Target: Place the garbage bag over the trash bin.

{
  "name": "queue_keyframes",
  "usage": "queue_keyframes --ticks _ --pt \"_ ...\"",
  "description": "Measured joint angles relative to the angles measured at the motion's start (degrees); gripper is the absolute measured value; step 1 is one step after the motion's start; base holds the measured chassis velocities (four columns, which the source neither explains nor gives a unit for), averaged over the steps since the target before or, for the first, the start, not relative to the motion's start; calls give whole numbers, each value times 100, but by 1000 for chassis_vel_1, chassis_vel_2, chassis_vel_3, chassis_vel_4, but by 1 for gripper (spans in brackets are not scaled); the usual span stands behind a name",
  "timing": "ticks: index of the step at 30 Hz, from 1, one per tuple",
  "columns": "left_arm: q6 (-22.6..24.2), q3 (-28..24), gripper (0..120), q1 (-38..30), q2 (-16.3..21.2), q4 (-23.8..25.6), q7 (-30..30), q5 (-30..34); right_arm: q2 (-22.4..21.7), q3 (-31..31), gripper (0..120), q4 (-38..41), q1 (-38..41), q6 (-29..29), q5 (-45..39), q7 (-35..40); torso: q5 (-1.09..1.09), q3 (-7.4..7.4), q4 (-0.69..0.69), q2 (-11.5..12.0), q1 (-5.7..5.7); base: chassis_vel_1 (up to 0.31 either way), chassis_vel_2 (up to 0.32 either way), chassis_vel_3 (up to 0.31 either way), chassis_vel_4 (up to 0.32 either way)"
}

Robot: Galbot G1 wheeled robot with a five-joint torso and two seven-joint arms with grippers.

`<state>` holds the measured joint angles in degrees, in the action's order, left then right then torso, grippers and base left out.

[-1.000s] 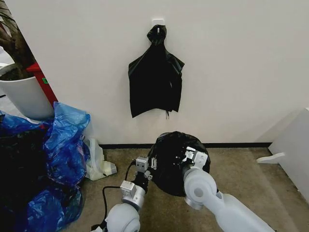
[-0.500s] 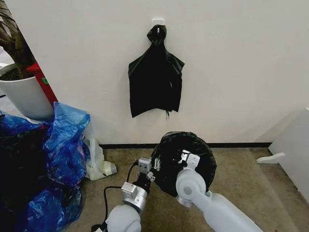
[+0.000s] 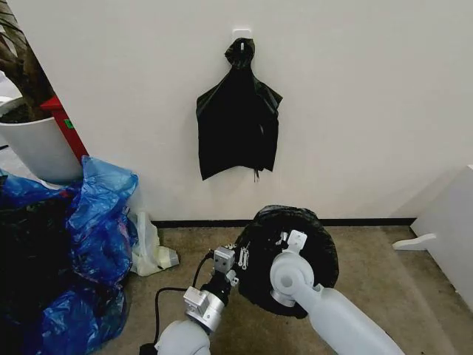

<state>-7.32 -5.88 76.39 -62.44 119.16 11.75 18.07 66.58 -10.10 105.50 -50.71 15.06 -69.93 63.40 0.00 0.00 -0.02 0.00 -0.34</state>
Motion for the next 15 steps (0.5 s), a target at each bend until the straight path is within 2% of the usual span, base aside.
queue_keyframes --ticks 11,15 --pt "-1 -27 4 -26 -21 41 -164 74 22 127 0 -130 -49 19 20 -113 0 0 0 0 0 0 0 0 0" --pt "-18 -10 4 -66 -79 -77 -93 71 -30 122 0 37 -73 19 -19 -96 -1 0 0 0 0 0 0 0 0"
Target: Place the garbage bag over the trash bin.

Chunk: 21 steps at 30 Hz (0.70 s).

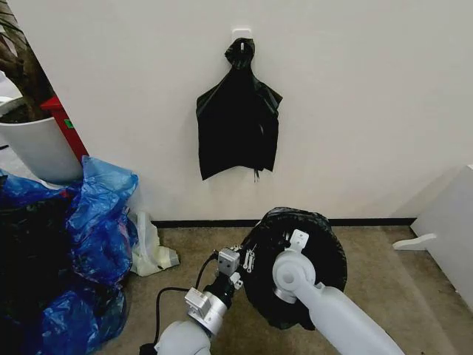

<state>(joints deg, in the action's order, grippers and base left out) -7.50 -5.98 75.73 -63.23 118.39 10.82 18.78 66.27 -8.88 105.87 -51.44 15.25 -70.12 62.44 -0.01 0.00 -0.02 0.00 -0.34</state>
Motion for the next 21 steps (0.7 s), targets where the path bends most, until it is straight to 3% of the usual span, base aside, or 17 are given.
queue_keyframes --ticks 8,21 --pt "-4 102 4 -246 -225 -381 223 -22 -24 -360 0 563 40 -34 -121 256 2 0 1 0 0 0 0 0 0" --pt "-94 184 4 -240 -178 -262 6 -59 19 -317 0 303 -21 134 -506 257 1 0 0 0 0 0 0 0 0"
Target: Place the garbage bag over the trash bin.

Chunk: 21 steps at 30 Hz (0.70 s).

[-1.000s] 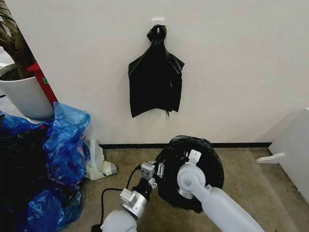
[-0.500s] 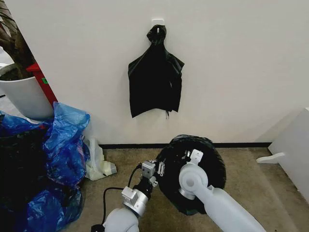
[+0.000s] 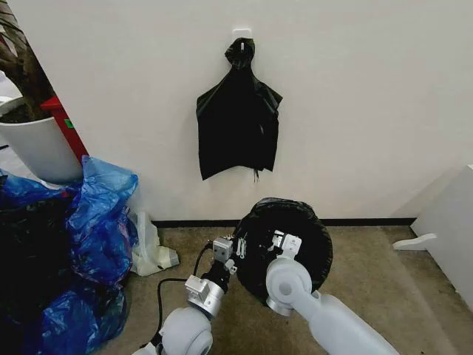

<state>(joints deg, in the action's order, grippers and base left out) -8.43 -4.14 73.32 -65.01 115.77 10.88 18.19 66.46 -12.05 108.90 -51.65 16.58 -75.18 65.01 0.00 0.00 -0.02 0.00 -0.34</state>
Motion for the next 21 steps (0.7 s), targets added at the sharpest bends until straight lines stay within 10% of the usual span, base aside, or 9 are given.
queue_keyframes --ticks 21 --pt "-157 121 4 -28 -15 -156 -135 -384 -131 82 0 472 199 -114 -299 383 -1 0 1 0 0 0 0 0 0"
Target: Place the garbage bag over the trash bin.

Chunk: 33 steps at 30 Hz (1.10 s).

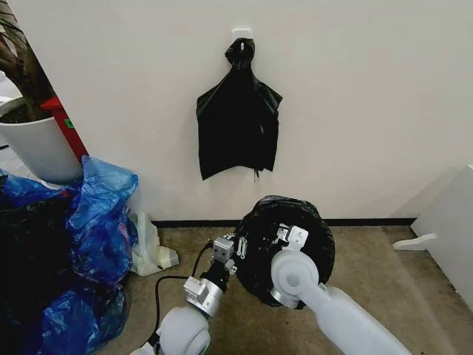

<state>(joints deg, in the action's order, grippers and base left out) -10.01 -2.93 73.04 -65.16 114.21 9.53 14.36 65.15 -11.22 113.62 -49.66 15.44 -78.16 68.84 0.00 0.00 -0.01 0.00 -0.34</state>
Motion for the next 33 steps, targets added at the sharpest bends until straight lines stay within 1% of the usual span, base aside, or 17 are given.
queue_keyframes --ticks 6,11,20,27,30,33 --pt "-1 19 4 48 46 84 1 8 23 233 0 -237 -13 3 -41 -36 0 0 -1 0 0 0 0 0 0" --pt "-41 75 4 188 84 256 -127 47 28 446 0 -539 127 44 -158 -158 0 0 -1 0 0 0 0 0 0" --pt "-53 78 4 267 86 388 -309 154 46 563 0 -797 176 83 -140 -326 0 0 -1 0 0 0 0 0 0" --pt "-53 57 4 279 60 398 -370 191 -16 635 0 -750 84 110 -95 -404 0 0 -1 0 0 0 0 0 0" --pt "-42 53 4 222 5 295 -263 172 -97 552 0 -448 5 125 -108 -366 2 -1 -2 0 0 0 0 0 0" --pt "-6 54 4 163 -37 196 -142 164 -150 406 0 -176 -77 162 -114 -340 0 -1 0 0 0 0 0 0 0"
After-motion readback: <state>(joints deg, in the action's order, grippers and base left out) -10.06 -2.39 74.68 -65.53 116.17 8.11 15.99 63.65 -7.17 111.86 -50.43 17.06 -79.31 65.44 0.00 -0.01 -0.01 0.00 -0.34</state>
